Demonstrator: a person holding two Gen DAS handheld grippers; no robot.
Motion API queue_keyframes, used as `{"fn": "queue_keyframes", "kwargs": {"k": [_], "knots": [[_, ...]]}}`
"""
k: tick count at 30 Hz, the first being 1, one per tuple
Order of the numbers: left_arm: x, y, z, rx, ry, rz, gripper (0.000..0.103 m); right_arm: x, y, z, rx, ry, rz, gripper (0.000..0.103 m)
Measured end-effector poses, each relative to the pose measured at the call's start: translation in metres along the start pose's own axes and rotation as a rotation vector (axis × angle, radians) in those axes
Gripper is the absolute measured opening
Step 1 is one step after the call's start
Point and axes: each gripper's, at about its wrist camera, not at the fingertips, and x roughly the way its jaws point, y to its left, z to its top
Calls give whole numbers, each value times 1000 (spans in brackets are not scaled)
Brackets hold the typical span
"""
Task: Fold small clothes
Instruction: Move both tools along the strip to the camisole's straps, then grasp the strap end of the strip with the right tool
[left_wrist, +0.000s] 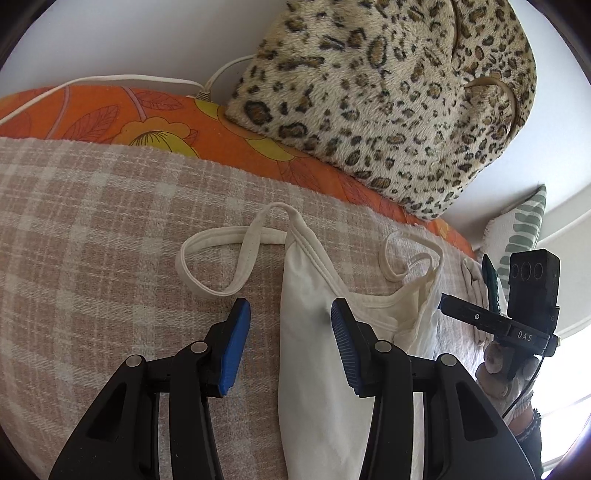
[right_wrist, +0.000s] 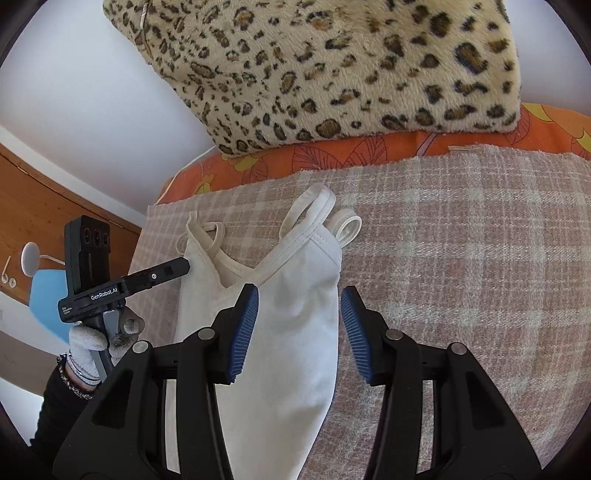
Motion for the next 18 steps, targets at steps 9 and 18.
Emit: {"fn": "queue_keyframes", "kwargs": {"k": [9,18], "knots": [[9,-23,3,124,-13,86,31,30,-1,14,10,33,-73,35],[6,-38,5,163,-90,52,3,29,7,12,-6,2,-106,8]]}}
